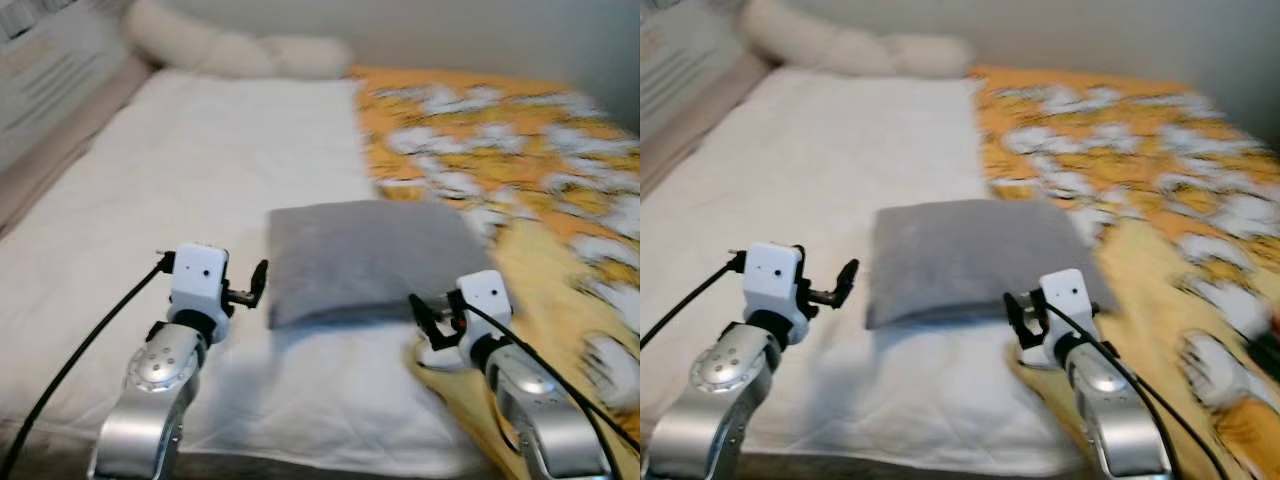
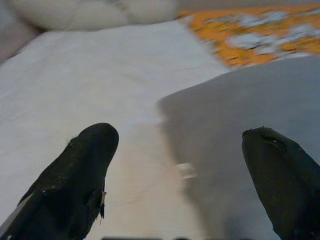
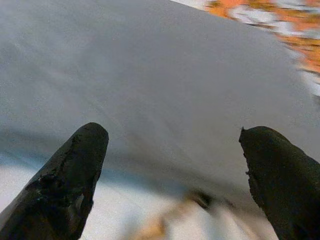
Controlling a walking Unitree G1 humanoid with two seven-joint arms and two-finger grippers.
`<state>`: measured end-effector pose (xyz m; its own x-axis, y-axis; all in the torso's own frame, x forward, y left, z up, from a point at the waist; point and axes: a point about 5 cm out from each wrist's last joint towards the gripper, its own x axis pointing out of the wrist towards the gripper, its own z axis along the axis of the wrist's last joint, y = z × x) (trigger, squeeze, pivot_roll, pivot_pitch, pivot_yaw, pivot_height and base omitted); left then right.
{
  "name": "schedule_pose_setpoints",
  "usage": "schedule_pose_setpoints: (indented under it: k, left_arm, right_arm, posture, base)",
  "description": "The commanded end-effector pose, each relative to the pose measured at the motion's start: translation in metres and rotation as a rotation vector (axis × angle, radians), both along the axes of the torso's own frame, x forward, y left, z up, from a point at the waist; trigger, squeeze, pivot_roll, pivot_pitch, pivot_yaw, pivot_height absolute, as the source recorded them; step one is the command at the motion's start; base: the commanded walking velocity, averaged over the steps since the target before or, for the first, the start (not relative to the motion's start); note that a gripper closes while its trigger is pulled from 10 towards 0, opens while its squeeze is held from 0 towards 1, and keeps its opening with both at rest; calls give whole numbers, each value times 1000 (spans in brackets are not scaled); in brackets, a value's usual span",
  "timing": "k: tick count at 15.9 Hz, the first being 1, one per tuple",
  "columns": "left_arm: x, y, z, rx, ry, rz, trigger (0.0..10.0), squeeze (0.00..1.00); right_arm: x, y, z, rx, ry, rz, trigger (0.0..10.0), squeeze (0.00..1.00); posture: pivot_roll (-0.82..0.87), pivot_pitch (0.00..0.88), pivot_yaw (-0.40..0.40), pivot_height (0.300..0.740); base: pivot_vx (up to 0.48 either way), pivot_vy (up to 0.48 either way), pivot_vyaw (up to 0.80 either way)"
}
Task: Clean up the room
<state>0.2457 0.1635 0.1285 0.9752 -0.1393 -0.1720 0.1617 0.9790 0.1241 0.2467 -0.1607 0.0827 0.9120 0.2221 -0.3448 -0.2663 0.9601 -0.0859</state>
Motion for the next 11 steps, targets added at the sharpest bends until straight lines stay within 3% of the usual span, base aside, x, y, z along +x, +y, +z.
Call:
schedule_pose_setpoints:
  k: [1,11]
  left_arm:
    - [0,0,0,4,-1,-1,10000,0]
    - [-3,-5,-1,43,-2,-57,10000,0]
  right_arm:
    - [1,0,3,-2,-14,-9,10000,0]
    - [-2,-6,-4,-23,26,-67,10000,0]
  posture:
    - [-93,0,-43,740]
    - [-93,0,-42,740]
  base:
    - [311,0,0]
    - [0,0,0]
